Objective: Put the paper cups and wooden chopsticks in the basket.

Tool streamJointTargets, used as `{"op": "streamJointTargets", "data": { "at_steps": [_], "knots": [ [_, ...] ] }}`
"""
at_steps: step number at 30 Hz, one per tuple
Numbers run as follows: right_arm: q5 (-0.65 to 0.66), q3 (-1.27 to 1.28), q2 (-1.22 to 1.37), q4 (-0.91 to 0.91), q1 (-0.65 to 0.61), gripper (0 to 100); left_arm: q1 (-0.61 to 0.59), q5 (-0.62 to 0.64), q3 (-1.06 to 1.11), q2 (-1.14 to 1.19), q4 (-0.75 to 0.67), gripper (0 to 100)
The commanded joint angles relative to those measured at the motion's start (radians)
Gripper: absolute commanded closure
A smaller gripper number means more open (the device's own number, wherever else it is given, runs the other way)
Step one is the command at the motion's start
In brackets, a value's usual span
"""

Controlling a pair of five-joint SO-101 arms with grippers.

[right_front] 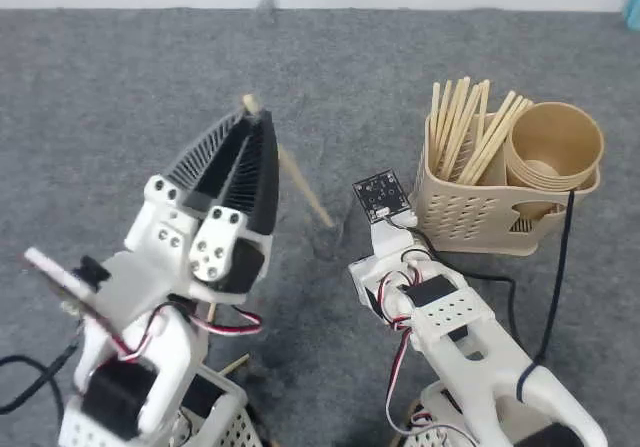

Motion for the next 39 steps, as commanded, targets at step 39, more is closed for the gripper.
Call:
{"op": "streamJointTargets", "data": {
  "at_steps": [39],
  "knots": [
    [0.017,-0.068,0.007,-0.030,-0.007,99.1,0.184,-0.018,-0.223,1.138,-0.786,99]
  ]
}}
